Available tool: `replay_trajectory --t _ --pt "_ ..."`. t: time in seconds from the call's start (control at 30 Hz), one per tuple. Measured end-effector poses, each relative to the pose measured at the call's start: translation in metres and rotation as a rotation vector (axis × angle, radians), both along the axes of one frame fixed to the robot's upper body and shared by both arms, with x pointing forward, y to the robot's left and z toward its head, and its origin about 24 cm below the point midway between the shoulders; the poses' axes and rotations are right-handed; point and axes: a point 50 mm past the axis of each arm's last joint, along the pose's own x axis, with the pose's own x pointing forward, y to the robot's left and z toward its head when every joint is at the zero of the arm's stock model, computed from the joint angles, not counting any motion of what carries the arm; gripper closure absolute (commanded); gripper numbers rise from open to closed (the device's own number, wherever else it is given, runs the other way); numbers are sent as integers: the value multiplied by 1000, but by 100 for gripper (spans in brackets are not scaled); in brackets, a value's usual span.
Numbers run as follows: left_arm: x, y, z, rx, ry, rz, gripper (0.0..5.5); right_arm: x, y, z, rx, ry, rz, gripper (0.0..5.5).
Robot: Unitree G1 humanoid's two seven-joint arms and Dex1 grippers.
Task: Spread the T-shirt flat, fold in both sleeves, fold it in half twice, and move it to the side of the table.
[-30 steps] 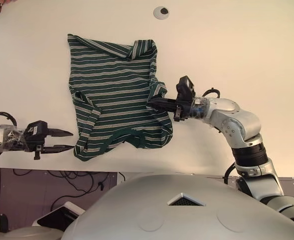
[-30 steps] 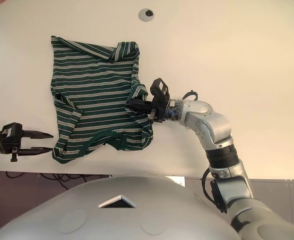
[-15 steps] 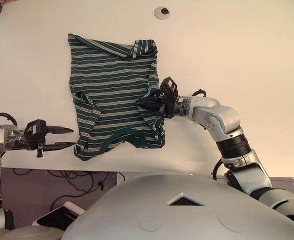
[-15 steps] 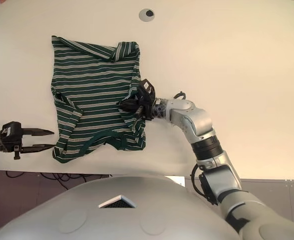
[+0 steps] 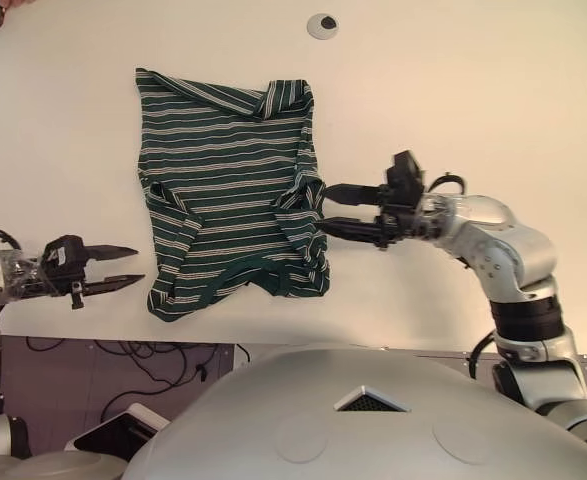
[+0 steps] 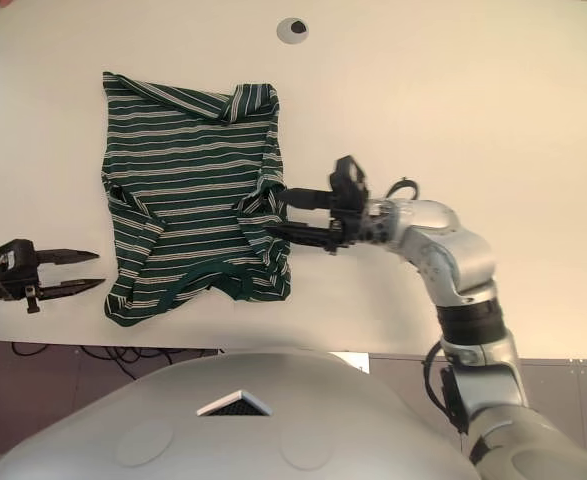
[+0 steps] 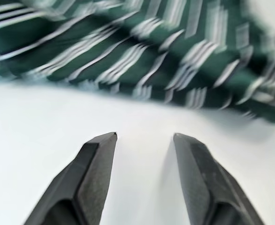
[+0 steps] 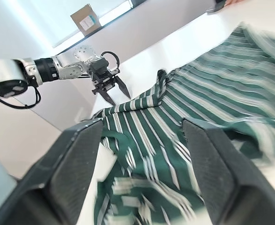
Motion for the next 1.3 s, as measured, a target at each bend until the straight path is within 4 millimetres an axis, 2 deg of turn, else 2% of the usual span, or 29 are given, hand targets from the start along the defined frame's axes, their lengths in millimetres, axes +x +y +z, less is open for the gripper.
replay_trajectory --t 0.07,0.13,0.27,0.43,0.5,0.57,0.73,1.03,1.1,1.23,1.3 --pt "6 1 0 105 -176 -27 329 -3 -19 4 -4 -101 -58 244" --pt "5 -1 -3 196 -355 -65 329 -14 -35 -2 -103 -207 -95 244" --pt "1 -6 -2 305 -547 -172 329 -27 -41 -21 -258 -385 -122 244" --pt "-7 -21 -2 333 -672 -425 329 -39 -35 -55 -518 -727 6 244" --pt "-10 -30 -3 293 -689 -526 329 -35 -27 -56 -531 -906 63 244" --pt "-12 -37 -3 252 -697 -594 329 -34 -20 -59 -523 -997 107 244" --pt "-14 -47 -4 202 -707 -663 329 -33 -11 -62 -490 -1058 136 244" --pt "-25 -54 -4 145 -692 -722 329 -51 14 -62 -385 -1079 266 244" --pt "-26 -55 -5 141 -696 -732 374 -53 18 -62 -372 -1080 279 240" --pt "-27 -56 -8 139 -688 -741 432 -55 24 -63 -350 -1083 303 304" --pt "-28 -56 -10 136 -682 -746 480 -57 27 -64 -347 -1081 311 353"
